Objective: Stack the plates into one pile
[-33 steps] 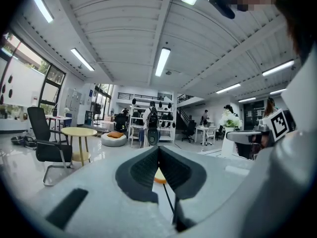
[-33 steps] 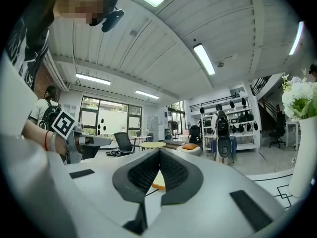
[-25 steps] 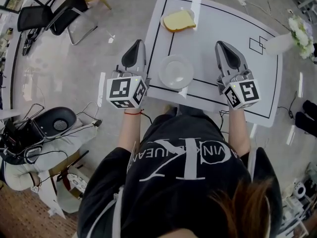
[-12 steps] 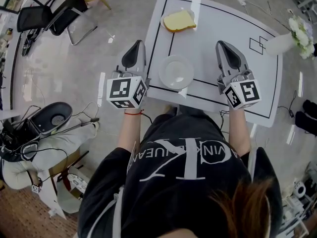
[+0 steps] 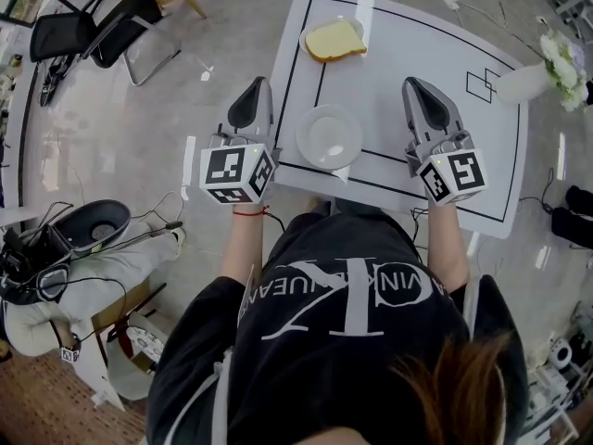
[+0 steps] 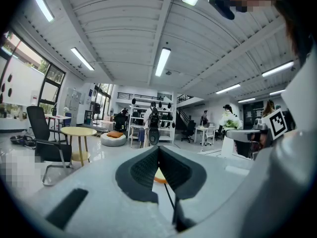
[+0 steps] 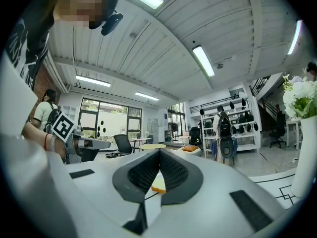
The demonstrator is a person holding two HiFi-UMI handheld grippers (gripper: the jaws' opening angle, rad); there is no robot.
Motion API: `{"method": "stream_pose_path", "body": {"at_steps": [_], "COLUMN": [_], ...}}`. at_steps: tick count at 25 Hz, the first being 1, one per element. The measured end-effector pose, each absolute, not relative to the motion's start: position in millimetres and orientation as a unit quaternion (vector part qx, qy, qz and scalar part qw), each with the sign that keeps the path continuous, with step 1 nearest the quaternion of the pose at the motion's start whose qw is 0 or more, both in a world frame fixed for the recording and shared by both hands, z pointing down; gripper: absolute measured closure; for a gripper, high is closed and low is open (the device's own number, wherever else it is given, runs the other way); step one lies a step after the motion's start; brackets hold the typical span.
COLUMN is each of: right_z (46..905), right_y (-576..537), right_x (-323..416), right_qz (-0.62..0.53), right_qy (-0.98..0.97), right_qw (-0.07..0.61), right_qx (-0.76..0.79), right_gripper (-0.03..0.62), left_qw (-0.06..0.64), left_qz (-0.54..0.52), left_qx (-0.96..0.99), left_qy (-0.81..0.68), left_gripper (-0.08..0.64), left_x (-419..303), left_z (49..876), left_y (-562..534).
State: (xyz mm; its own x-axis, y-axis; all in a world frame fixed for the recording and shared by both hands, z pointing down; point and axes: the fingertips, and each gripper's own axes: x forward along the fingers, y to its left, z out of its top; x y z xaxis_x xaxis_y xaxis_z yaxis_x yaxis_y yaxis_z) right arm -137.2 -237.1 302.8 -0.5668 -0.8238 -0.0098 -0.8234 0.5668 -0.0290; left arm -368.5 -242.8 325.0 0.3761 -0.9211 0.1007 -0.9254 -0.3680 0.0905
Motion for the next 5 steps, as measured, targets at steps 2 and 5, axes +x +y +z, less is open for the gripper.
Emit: {"method": "stream_pose_path", "body": {"at_steps": [2,5], "right_z": [303.1,303.4], "right_y": [-237.9,-239.5], "right_x": [-137.7,-139.5], "right_qz": [-0.011,-0.010], "right_qy": [0.885,0.885], "right_qw": [0.011,0.009], "right_qx": [-0.465,-0.465], "right_gripper": [0.591,0.591], "left_qw": [0.067,0.069], "left_qz": [0.017,0.019], "left_qx": [0.827,0.826], "left_qy": [-0.559,-0.559], "left_gripper": [0.554,0.554], "left_x": [-369.4,-371.6], "left_z": [325.6,327.1], "left_y": [-243.5,-244.8]}}
